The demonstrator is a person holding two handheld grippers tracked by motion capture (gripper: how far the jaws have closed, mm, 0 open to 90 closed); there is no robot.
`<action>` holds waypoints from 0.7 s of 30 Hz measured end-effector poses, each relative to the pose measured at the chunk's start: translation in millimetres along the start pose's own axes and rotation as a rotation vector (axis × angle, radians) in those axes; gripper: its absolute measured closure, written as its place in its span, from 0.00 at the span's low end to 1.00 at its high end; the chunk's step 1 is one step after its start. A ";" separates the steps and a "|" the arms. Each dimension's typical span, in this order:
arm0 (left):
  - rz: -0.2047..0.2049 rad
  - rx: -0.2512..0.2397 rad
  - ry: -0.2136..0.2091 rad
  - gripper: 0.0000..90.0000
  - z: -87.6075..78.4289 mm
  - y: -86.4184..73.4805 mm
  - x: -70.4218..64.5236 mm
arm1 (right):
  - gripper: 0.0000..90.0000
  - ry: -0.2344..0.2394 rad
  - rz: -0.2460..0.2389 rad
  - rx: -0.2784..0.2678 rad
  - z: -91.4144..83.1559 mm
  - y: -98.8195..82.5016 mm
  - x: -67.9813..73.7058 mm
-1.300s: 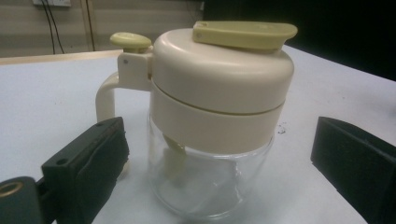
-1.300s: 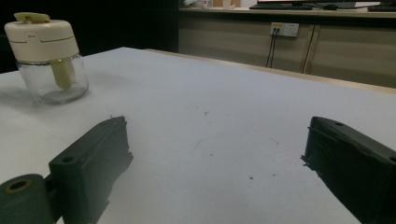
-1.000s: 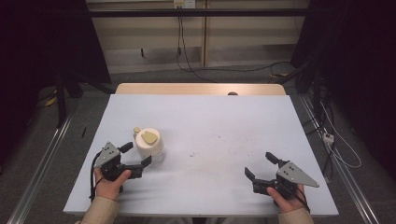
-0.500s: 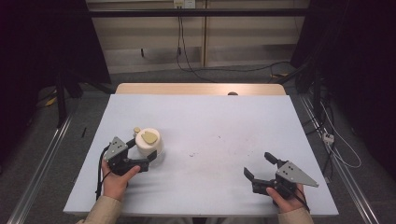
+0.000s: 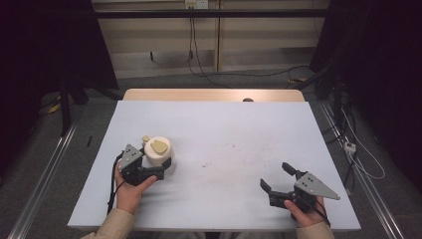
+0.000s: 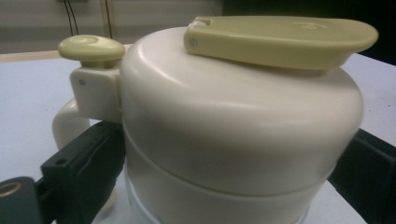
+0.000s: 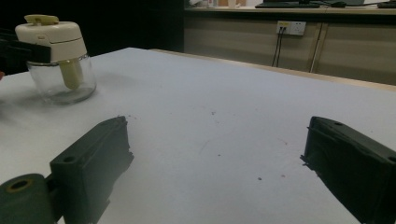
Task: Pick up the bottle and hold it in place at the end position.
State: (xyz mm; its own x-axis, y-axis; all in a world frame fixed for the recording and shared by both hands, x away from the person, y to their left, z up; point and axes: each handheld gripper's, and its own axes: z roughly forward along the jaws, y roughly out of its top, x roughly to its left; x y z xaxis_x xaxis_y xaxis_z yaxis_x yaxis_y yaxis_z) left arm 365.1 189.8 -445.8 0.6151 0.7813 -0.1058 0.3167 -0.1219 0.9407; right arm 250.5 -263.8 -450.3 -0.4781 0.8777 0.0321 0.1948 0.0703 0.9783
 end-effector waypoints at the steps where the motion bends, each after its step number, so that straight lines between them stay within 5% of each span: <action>1: 0.004 0.005 0.007 0.04 1.5 -0.2 -0.2 | 0.07 0.000 0.000 0.000 0.0 0.0 0.0; 21: 0.000 -0.007 0.048 0.07 14.6 0.8 -4.6 | 0.07 -0.001 0.002 -0.003 1.6 0.5 -1.4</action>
State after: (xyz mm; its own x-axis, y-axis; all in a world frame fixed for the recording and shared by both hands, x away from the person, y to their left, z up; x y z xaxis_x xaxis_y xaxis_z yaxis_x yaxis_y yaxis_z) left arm 373.1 177.2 -449.2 0.5797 0.8097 -0.0908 0.3116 -0.1173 0.9429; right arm 252.6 -264.3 -450.2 -0.4772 0.8781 0.0336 0.1932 0.0675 0.9788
